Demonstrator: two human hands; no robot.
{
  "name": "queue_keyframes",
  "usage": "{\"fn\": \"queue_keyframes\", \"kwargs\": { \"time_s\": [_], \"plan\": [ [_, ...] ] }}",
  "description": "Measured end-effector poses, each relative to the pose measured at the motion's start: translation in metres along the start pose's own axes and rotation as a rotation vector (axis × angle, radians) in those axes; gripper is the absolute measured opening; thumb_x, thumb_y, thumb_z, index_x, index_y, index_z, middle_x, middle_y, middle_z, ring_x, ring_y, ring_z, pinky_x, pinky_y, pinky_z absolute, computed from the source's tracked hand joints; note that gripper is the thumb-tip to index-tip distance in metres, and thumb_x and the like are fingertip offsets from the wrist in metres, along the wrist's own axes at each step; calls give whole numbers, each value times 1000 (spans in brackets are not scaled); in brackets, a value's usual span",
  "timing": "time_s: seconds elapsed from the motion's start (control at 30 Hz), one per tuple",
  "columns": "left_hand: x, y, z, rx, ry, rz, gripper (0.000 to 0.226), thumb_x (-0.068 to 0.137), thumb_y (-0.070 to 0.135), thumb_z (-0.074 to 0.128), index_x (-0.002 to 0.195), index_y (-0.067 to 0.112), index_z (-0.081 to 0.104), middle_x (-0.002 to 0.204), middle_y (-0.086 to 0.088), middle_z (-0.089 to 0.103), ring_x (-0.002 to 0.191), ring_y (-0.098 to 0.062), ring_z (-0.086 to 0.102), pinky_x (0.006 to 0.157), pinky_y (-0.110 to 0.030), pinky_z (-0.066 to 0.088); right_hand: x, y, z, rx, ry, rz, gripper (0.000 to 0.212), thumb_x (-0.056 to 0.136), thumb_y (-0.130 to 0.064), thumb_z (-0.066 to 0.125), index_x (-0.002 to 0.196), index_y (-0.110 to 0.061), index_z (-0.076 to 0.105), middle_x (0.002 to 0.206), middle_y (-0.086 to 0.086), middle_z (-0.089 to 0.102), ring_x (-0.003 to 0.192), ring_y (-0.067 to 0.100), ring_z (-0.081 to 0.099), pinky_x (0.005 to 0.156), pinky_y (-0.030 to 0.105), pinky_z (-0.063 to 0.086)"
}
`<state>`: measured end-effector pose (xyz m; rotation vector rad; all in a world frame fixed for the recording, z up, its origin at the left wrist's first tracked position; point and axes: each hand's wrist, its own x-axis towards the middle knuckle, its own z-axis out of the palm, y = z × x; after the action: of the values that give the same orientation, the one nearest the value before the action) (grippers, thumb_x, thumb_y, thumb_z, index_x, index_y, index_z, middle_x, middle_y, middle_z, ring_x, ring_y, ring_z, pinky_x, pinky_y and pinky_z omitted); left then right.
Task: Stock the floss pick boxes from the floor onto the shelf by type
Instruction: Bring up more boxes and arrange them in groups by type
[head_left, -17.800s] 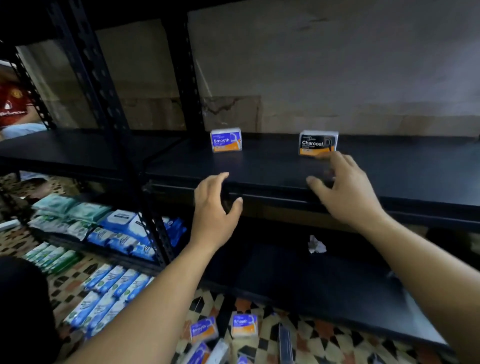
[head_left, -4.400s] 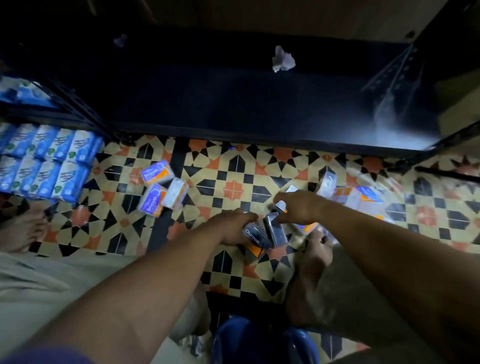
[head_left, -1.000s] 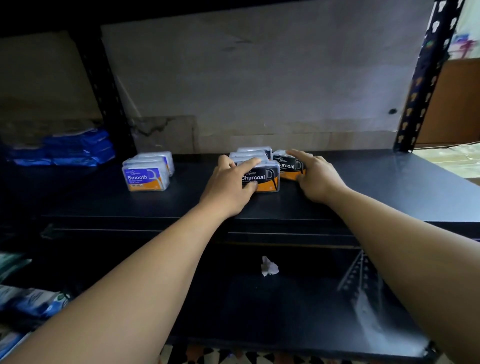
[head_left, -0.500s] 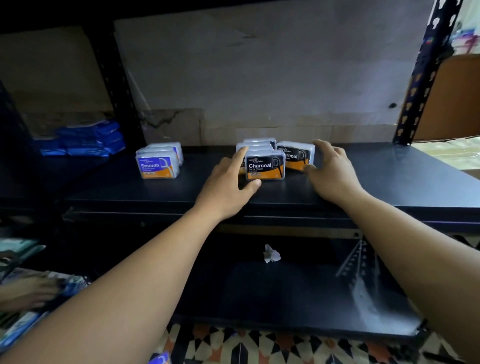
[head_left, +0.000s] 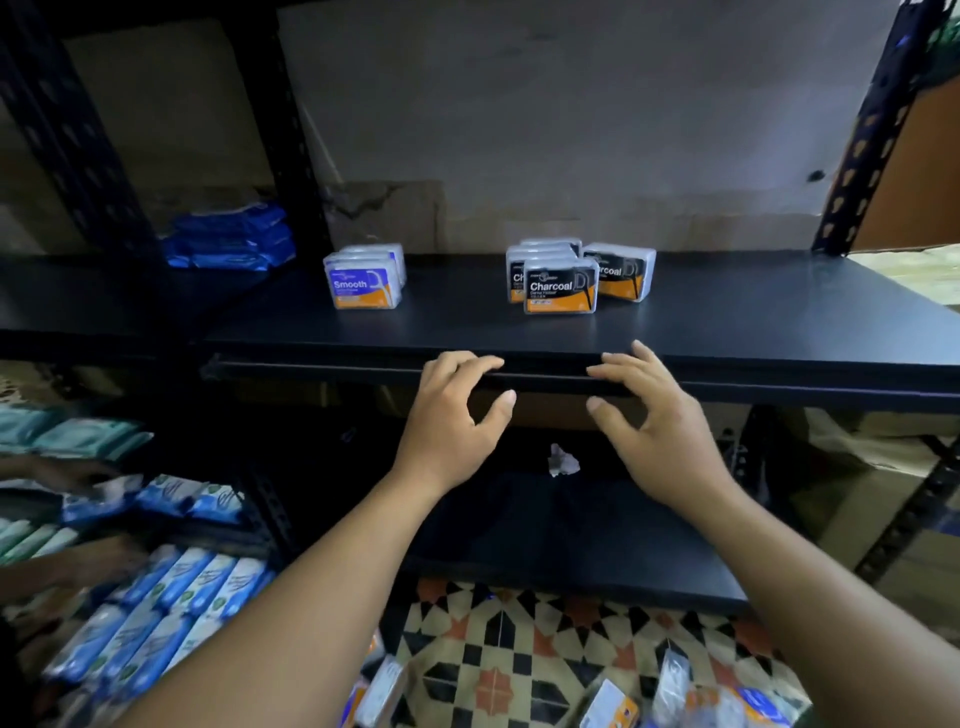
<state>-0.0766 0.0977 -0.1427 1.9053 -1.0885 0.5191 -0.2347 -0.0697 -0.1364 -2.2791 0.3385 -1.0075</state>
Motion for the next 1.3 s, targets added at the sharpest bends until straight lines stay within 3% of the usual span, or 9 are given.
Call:
{"fn": "queue_keyframes", "kwargs": {
  "time_s": [0.1,0.17,0.27,0.37,0.5,0.63,0.8,0.9,1.3],
  "plan": [
    [-8,-3,-7,-19,-209,-94,34,89,38,67,121,25,65,111,9,58,107,-10,54,97,-26,44,-6,-3,-8,-56,-60,-4,28,92,-27,67,121,-28,67,131,-19,55,145,2,28,111,25,27],
    [-14,-8,-10,21,-481,-198,41,89,47,66,127,32,60,113,10,58,104,-8,56,94,-29,48,-10,1,-11,-76,-176,50,31,92,-33,66,124,-32,64,127,-17,59,129,6,49,105,26,39],
    [-27,-13,-10,131,-959,-351,61,86,58,65,142,40,47,123,5,58,107,-12,58,97,-33,50,-22,11,-10,-162,-643,243,50,89,-49,66,136,-41,51,123,-10,61,106,6,61,93,25,48],
    [-40,-18,-6,285,-1258,-417,75,87,57,66,152,36,34,139,0,54,119,-19,56,102,-31,44,-39,26,-8,-395,-1066,352,67,86,-58,64,146,-43,38,131,-5,58,115,12,57,96,25,41],
    [-56,-30,7,372,-1247,-425,79,87,57,66,154,33,31,148,-2,46,129,-23,49,103,-31,39,-57,51,-1,-470,-1107,400,71,88,-59,62,150,-37,34,137,-2,57,123,18,55,97,28,39],
    [-77,-41,25,323,-1269,-466,78,87,57,66,153,36,31,139,-1,53,118,-20,55,96,-28,44,-77,72,8,-486,-1140,399,68,90,-56,60,150,-36,34,138,1,56,124,21,54,98,30,41],
    [-109,-53,44,342,-1354,-430,71,89,55,63,151,34,35,143,1,50,117,-21,55,100,-35,48,-96,88,14,-588,-1232,304,48,93,-45,59,137,-28,50,132,-1,59,118,24,54,100,36,43],
    [-126,-57,61,330,-1366,-411,73,89,53,63,152,30,35,147,0,48,130,-23,49,104,-33,41,-107,103,22,-574,-1224,364,59,92,-49,58,146,-31,42,140,-1,54,126,25,51,102,34,41],
    [-203,-54,148,163,-1444,-321,65,92,45,64,149,27,40,142,-3,52,122,-21,53,95,-26,42,-180,169,53,-528,-1338,596,67,88,-45,67,147,-27,41,139,2,54,122,23,53,92,29,42]
  ]
}}
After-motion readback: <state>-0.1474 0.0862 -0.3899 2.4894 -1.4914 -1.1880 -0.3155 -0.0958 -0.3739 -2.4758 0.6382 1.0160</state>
